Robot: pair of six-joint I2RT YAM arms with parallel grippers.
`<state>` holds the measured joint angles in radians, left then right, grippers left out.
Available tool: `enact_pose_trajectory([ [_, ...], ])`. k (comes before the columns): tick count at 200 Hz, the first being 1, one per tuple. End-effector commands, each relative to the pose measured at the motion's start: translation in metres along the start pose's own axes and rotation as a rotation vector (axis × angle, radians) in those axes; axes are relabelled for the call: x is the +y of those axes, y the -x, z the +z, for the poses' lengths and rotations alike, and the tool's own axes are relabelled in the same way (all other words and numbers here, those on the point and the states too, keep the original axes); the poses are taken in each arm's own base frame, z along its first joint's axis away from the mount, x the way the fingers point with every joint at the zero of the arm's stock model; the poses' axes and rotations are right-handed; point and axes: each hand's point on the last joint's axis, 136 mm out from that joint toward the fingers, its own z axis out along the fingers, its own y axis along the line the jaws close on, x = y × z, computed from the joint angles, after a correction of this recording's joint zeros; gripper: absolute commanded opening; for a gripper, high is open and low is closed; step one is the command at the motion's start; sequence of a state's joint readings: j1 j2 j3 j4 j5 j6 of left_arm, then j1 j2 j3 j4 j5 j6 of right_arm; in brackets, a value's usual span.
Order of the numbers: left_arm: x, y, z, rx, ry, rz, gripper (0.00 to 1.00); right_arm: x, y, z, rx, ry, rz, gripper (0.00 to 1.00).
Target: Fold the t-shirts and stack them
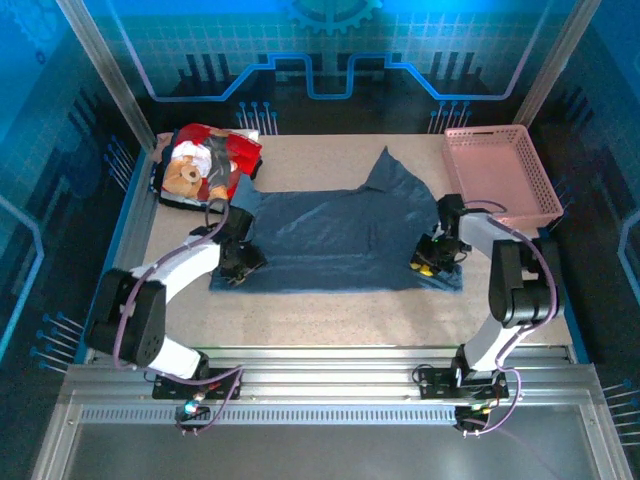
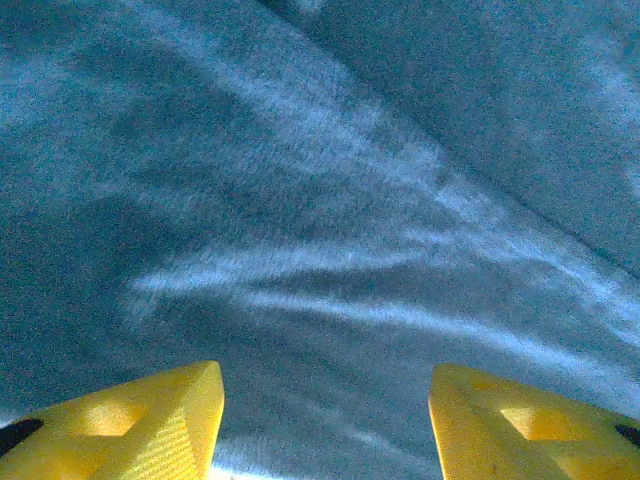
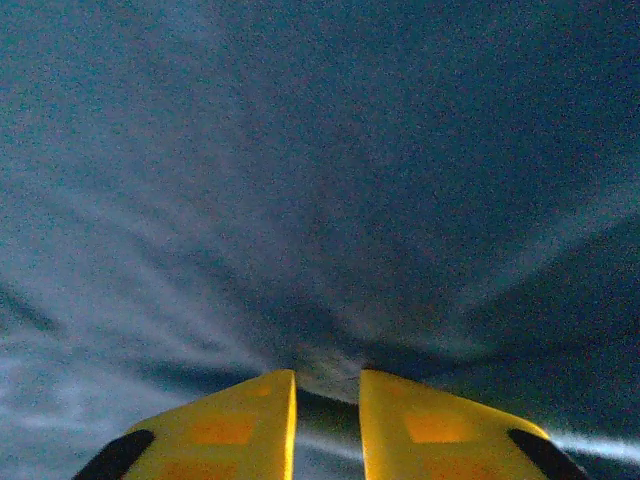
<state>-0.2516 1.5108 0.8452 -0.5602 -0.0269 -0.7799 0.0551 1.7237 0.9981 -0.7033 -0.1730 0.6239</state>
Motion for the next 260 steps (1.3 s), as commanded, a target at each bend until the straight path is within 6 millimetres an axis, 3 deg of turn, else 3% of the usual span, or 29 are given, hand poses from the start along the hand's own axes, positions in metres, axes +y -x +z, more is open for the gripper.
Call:
enact_pose_trajectory([
  [1, 0.027, -0.014, 0.008, 0.051, 0.115, 0.012, 0.56, -0.027, -0.014, 0.005, 0.029, -0.207, -0.005, 0.26],
  [14, 0.039, -0.027, 0.013, 0.096, 0.141, 0.002, 0.55, -0.038, -0.026, 0.005, 0.052, -0.254, -0.006, 0.3],
  [47, 0.06, -0.062, 0.014, 0.161, 0.14, -0.041, 0.53, -0.059, -0.051, 0.003, 0.074, -0.29, 0.003, 0.3],
  [59, 0.066, -0.072, 0.012, 0.175, 0.13, -0.057, 0.53, -0.072, -0.068, 0.006, 0.103, -0.31, 0.02, 0.3],
  [89, 0.075, -0.095, 0.007, 0.22, 0.133, -0.058, 0.53, -0.089, -0.085, 0.001, 0.104, -0.332, 0.045, 0.31],
  [116, 0.08, -0.116, 0.008, 0.257, 0.135, -0.07, 0.54, -0.102, -0.089, -0.005, 0.087, -0.329, 0.086, 0.32],
  [178, 0.073, -0.145, -0.001, 0.319, 0.1, -0.079, 0.58, -0.116, -0.069, -0.03, 0.016, -0.313, 0.155, 0.32],
  [212, 0.058, -0.123, -0.032, 0.244, 0.041, -0.087, 0.73, -0.11, -0.062, -0.037, -0.017, -0.275, 0.163, 0.32],
  [260, 0.022, -0.031, -0.101, 0.055, -0.08, -0.072, 0.82, -0.054, -0.029, -0.087, -0.197, -0.041, 0.076, 0.45],
])
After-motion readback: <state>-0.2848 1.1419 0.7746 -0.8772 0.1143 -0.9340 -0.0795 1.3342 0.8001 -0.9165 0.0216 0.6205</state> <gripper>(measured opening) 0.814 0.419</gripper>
